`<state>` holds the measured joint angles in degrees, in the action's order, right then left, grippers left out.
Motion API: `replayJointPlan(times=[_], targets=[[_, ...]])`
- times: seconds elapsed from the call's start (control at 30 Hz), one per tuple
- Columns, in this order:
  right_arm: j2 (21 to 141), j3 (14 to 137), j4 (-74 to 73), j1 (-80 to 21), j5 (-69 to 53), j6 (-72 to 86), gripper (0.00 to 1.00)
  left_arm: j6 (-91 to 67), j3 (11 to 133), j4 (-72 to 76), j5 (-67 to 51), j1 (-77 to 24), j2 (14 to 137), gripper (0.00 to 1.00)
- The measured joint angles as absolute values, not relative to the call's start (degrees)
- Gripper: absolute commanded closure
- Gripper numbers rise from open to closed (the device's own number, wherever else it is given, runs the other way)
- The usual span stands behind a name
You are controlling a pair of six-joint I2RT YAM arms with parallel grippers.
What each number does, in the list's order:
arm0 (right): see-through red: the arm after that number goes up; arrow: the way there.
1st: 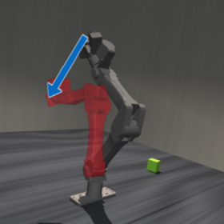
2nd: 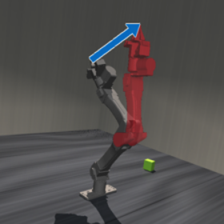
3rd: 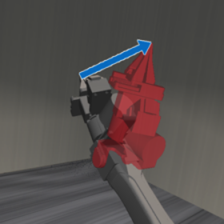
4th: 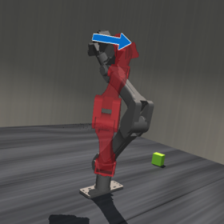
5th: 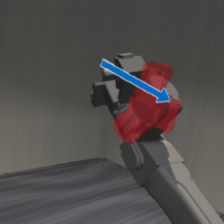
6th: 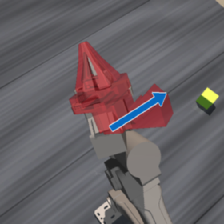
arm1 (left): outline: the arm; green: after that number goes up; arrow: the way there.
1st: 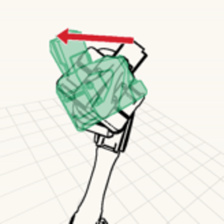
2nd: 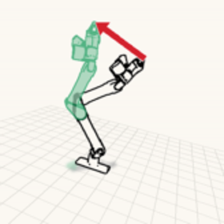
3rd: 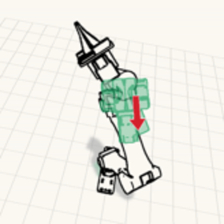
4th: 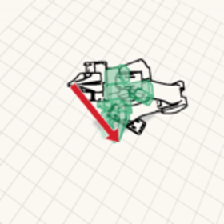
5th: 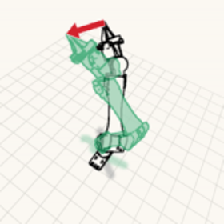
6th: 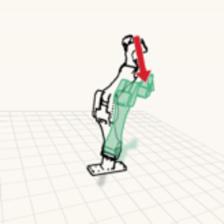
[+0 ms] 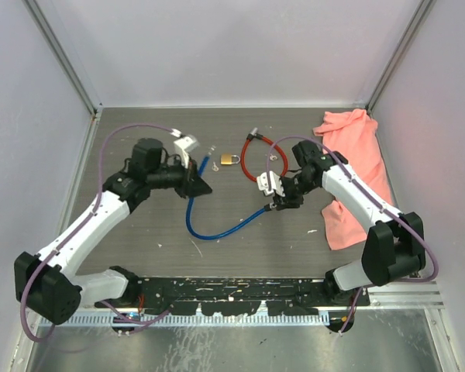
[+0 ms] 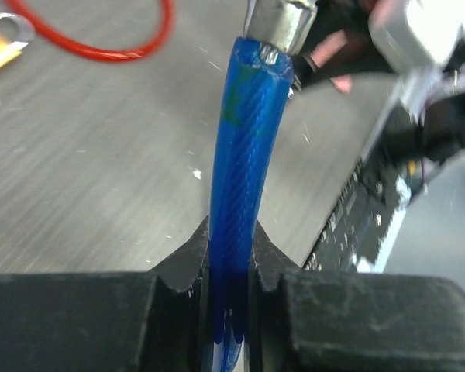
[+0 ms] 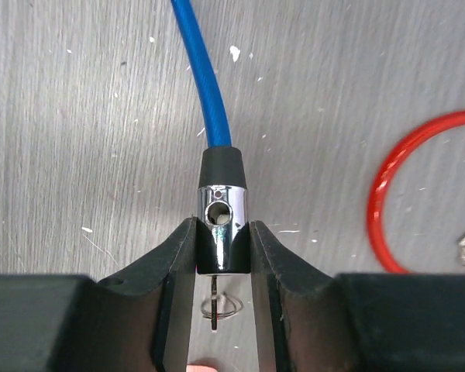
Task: Lock with the key
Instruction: Lock the lock.
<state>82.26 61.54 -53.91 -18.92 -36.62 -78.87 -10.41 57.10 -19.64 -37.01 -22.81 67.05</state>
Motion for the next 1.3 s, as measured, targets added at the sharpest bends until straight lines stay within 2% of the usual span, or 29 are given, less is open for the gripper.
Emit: replayJointPlan(times=[0.2, 0.37, 0.5, 0.73, 1.3], targets=[[84.1, 69.8, -60.9, -19.0, -40.2, -81.2, 0.99, -1.1, 58.3, -24.9, -39.9, -35.4, 70.9, 1.00], [86.9, 71.4, -63.8, -18.8, -43.1, -81.4, 0.99, 0.5, 58.5, -24.4, -40.8, -40.2, 79.7, 1.00], [87.9, 71.3, -63.7, -18.6, -45.2, -81.3, 0.99, 0.3, 58.7, -22.9, -41.0, -41.3, 85.2, 1.00], [88.3, 68.4, -60.2, -16.7, -47.9, -79.3, 0.99, 1.2, 60.3, -23.2, -41.4, -41.7, 87.7, 1.00], [91.7, 59.8, -49.8, -15.1, -49.4, -76.9, 0.99, 9.9, 76.3, -46.5, -42.7, -42.3, 101.2, 1.00]])
